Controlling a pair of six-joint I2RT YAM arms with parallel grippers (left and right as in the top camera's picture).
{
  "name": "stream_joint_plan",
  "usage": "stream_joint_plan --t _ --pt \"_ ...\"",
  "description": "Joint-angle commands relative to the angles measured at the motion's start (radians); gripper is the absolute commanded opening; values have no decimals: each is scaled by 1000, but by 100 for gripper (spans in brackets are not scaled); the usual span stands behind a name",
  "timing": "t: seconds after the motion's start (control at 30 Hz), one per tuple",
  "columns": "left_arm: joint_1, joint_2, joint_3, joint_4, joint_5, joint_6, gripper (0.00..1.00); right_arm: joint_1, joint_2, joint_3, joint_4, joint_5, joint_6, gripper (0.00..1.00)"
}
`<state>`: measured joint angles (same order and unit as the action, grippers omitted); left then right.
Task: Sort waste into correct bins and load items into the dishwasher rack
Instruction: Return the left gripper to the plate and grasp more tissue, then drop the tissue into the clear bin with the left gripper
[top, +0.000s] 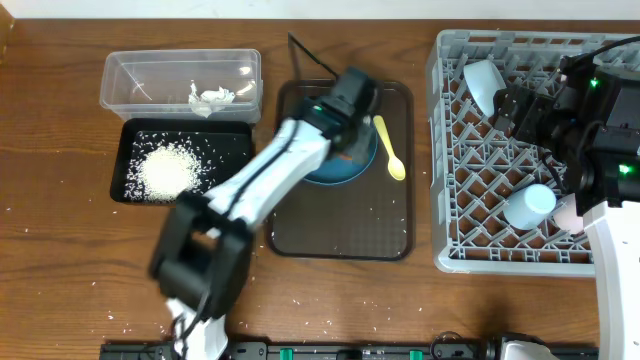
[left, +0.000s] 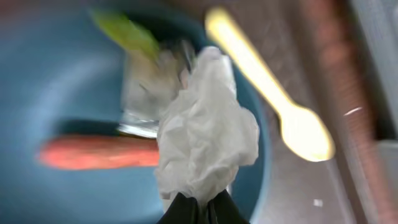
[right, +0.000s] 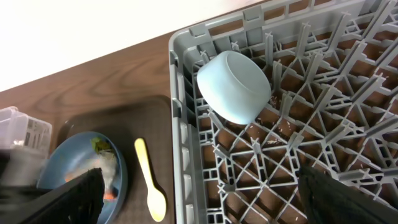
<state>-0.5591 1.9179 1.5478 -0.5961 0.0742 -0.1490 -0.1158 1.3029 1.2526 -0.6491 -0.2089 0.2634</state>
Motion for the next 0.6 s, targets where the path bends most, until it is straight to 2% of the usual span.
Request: stream_joint_plan --t 0.0,0.2,0.27,0.4,0.47,0.53,0.57 --pt "74 -110 31 8 -106 -40 6 -1 3 3 2 2 2 97" --pt "221 -116 30 91 -320 -48 6 -1 3 3 1 2 2 97" --pt "275 -92 29 124 -322 -48 7 -1 3 3 1 2 2 97" --pt "362 -32 29 177 -322 -55 17 -1 3 3 -1 2 2 97" --pt "390 -3 29 195 -322 -56 17 -1 3 3 -1 2 2 97" --pt "413 24 29 209 -322 -56 27 -1 3 3 -1 2 2 97" --pt "420 32 29 212 -322 -56 35 -1 3 3 -1 2 2 97"
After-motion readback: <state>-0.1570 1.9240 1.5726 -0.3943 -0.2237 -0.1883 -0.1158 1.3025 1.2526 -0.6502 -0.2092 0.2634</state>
